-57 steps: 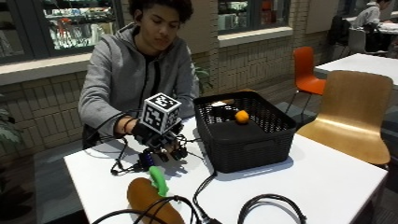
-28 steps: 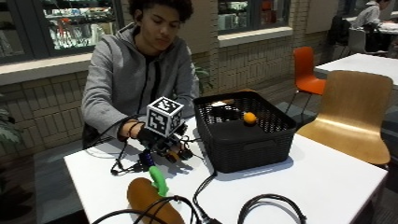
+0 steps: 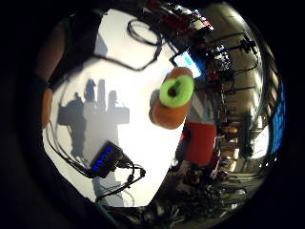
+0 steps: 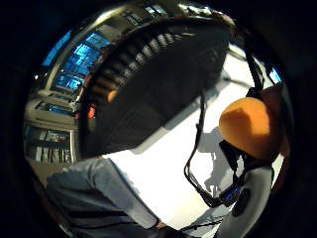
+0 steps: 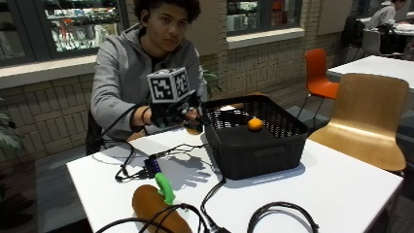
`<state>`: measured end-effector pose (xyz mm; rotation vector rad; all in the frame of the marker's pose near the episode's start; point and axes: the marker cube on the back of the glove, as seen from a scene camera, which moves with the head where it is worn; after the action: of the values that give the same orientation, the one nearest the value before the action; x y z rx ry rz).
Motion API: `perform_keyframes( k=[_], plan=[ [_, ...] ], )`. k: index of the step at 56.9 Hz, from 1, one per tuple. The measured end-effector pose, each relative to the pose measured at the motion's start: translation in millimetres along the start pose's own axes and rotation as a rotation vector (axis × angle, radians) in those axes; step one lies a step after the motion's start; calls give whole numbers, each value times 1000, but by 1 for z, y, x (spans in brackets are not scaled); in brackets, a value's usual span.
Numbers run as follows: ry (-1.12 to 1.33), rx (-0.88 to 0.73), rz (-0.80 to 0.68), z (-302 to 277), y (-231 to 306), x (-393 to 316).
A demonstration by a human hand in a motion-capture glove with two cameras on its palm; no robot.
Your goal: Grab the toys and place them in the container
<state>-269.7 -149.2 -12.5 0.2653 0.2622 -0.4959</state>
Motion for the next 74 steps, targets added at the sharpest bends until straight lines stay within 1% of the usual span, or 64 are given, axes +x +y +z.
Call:
perform_keyframes(
  k=[4,7,9,12,13,16,19,23,28,32,35,41,45,49,54,56,59,64,74],
  plan=[
    [-5,50,-35,-28,-14,-17],
    [10,80,-96,-46,-22,-40],
    [45,97,-173,-57,-27,-58],
    [91,98,-343,-69,-32,-82],
    [101,95,-380,-72,-35,-90],
    [120,91,-388,-77,-45,-112],
    [92,79,-442,-78,-52,-132],
    [80,73,-366,-75,-66,-145],
    [105,55,-474,-68,-72,-148],
    [77,35,-453,-66,-74,-153],
    [90,27,-502,-66,-72,-152],
    [47,-16,-425,-69,-70,-158],
    [91,-52,-447,-68,-69,-153],
    [138,-53,-351,-64,-69,-146],
    [146,-75,-348,-60,-62,-131],
    [125,-92,-301,-57,-60,-123],
    [140,-105,-207,-52,-59,-104],
    [143,-154,-133,-43,-48,-64],
    [265,-314,118,-28,-24,41]
  ],
)
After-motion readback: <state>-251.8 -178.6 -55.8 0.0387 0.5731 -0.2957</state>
